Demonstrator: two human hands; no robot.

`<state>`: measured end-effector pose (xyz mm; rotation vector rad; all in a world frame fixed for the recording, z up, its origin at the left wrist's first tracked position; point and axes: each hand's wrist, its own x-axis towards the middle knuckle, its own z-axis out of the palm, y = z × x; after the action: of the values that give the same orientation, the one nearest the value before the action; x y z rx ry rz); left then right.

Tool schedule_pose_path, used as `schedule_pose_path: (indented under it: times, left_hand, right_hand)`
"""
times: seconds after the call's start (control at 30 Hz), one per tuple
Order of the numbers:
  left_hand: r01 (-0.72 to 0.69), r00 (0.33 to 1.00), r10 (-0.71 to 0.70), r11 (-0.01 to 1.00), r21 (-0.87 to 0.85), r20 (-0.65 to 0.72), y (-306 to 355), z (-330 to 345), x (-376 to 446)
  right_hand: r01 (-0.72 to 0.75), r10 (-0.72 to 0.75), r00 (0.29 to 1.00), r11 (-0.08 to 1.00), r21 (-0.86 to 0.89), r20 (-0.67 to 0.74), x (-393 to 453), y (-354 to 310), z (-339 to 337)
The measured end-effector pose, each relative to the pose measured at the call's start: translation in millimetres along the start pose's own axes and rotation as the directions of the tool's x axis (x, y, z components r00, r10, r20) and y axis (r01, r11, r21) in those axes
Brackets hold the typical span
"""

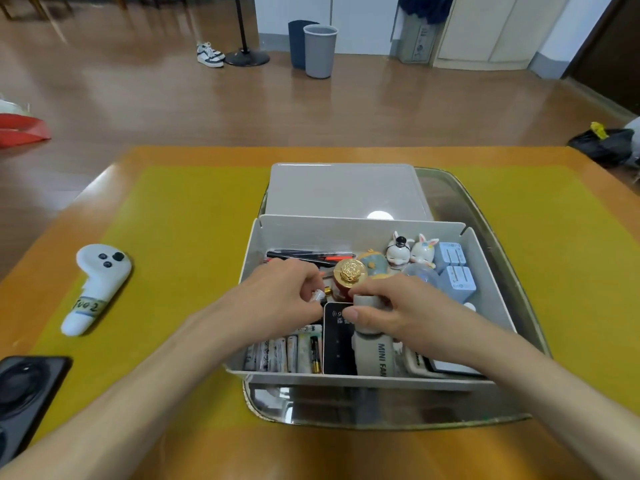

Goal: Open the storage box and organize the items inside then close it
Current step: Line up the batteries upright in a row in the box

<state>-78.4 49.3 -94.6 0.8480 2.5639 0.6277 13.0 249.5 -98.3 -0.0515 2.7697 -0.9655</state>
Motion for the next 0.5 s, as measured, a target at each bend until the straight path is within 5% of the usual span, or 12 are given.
schedule_pose_path:
  times: [0.5]
  left_hand:
    - [0.017, 0.999, -0.012, 0.994, -0.112, 0.048, -1, 10, 1]
  right_hand:
    - [-0.004, -0.098, 0.974, 0.894, -0.447, -0.206, -11, -11, -6]
